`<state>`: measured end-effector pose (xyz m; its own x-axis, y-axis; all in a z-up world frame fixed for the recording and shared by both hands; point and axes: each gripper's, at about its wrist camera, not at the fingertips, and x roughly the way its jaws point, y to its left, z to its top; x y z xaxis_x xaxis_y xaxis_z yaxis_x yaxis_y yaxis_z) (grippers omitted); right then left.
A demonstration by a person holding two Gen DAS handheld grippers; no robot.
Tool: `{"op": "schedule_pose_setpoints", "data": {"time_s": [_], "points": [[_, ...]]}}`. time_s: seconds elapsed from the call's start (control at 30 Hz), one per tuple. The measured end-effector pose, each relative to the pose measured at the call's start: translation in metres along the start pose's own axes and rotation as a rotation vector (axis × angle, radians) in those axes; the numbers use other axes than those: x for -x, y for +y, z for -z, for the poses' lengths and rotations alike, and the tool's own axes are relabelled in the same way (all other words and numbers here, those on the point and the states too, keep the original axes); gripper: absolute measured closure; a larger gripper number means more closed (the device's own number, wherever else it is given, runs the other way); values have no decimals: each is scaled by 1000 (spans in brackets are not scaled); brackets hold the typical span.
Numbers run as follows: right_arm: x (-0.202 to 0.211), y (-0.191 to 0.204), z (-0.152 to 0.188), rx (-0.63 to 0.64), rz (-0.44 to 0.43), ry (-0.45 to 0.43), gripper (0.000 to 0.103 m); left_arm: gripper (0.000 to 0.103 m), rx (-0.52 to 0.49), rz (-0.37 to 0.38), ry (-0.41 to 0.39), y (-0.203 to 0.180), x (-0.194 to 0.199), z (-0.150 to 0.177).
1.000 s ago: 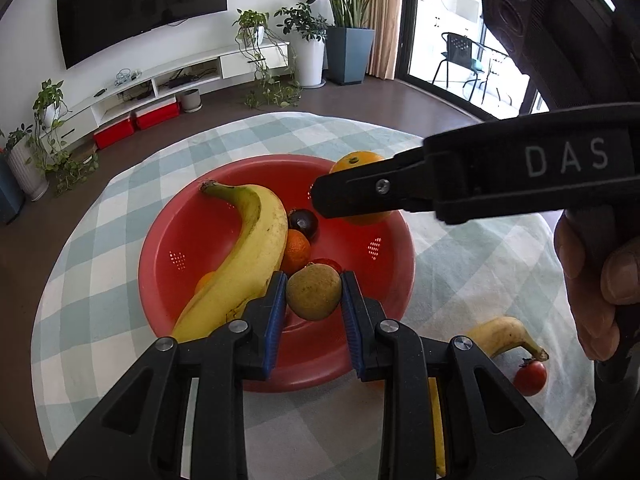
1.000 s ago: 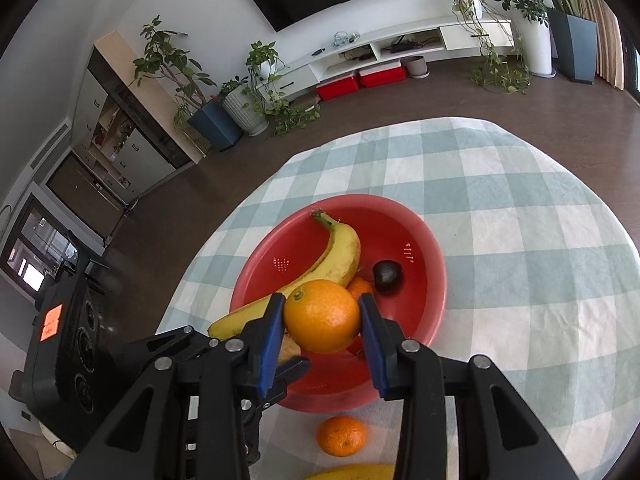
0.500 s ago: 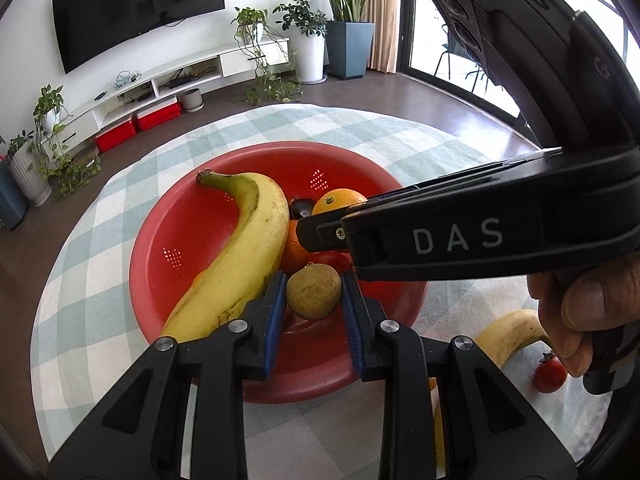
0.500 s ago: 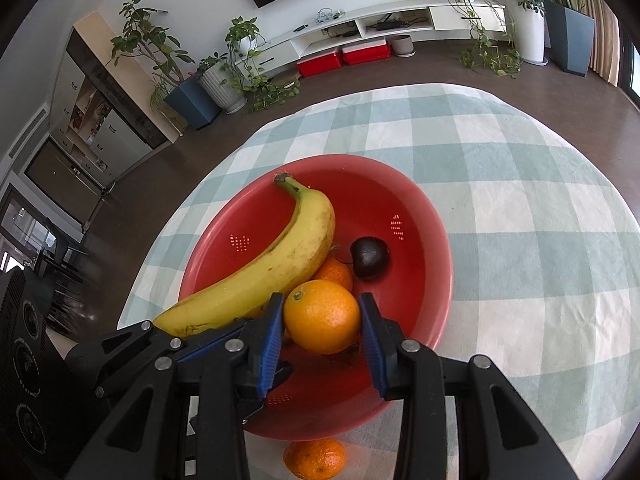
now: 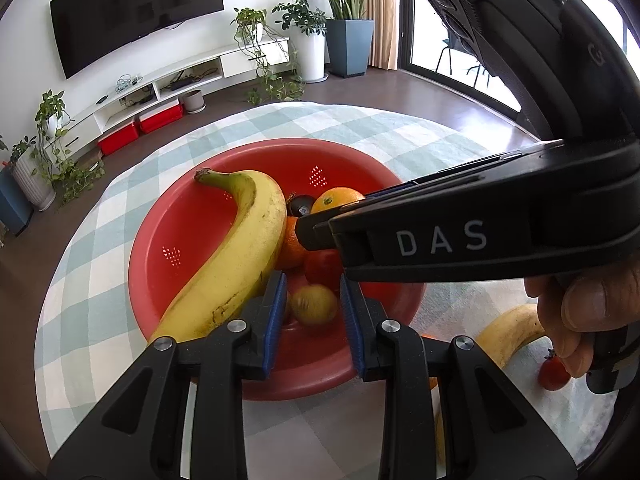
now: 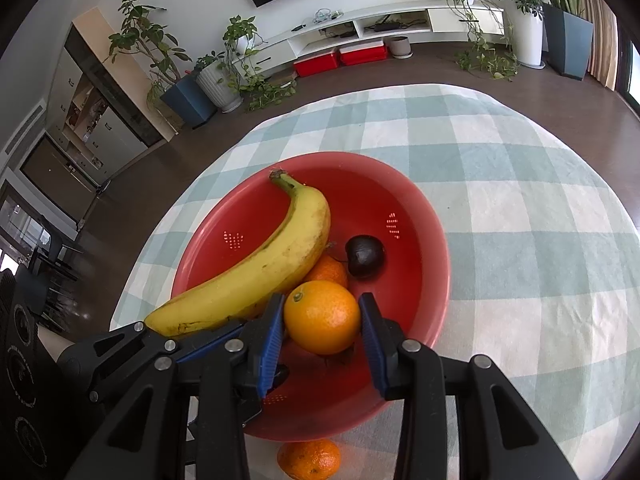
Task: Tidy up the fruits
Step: 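Open both tools to drop the kiwi and orange into the bowl, then withdraw both tools from the bowl toward the remaining fruit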
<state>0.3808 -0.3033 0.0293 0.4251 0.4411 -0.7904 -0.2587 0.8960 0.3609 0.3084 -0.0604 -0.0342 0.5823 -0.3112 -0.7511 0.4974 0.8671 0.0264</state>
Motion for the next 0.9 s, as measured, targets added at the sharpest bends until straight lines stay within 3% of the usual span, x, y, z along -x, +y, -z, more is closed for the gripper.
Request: {"op": "schedule_pose_setpoints", "data": {"time_s": [0.33,0.4,0.47,0.53,0.6,0.9], "points": [[12,1,2,-6,-1,-26,56,74,24,5,-3,5,4,4],[20,0,3,-12,-9,-46,49,65,32,5,-17,5,10,5],[32,-1,5,-18,-19,-75,34,55,33,11,-38,2,19,6],[47,-4,9,-29,-30,-104,26,34,27,10,-58,-1,28,7],[62,-7,15,-44,-41,-125,24,26,26,0,-84,-4,40,10],[128,-22,79,-81,-77,-227,19,13,53,-3,-117,-28,97,50]]}}
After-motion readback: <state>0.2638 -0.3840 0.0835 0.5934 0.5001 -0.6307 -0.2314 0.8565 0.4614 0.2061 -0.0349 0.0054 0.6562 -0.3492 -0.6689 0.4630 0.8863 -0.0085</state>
